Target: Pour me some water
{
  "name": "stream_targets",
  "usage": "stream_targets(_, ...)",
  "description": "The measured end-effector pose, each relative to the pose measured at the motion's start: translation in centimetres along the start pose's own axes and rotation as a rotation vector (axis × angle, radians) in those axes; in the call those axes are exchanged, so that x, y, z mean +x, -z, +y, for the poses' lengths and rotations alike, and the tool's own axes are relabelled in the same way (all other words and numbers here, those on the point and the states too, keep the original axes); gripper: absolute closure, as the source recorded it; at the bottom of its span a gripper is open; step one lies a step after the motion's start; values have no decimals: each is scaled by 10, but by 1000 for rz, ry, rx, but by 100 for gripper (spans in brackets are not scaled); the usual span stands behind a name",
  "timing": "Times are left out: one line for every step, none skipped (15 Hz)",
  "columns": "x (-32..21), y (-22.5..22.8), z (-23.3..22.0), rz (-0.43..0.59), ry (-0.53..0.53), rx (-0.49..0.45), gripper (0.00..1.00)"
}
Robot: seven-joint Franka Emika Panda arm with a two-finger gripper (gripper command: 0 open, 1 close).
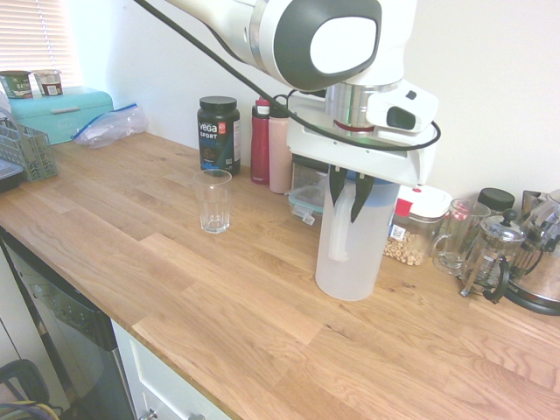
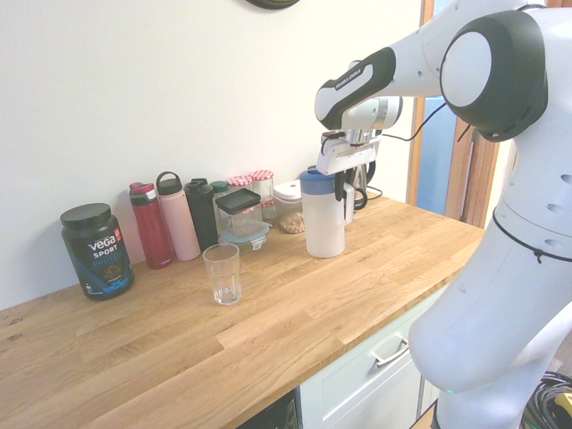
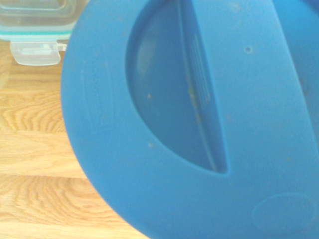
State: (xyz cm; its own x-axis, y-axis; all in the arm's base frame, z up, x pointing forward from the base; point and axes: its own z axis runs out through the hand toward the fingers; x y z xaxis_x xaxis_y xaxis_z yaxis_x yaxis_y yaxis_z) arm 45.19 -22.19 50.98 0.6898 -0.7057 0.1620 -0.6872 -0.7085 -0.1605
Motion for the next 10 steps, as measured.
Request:
stream_targets(0, 0, 1, -1, -3, 1, 0)
stream_targets(0, 0, 2, -1, -4, 1, 0)
stream_targets(0, -1, 2, -2, -6, 0, 0)
stream_targets(0, -1, 3, -7, -6, -4, 0)
stream_targets(-1, -1, 4, -13, -6, -12, 0)
stream_targets(-2, 1, 4, -16, -6, -22, 0)
stream_targets(-3, 5, 4, -22, -9, -35, 0)
stream_targets(-4, 14, 3, -23, -18, -55, 0)
stream_targets(-6, 25, -1, -21, -34, -75, 0)
stream_targets(-11, 39, -6, -22, -50, -93, 0)
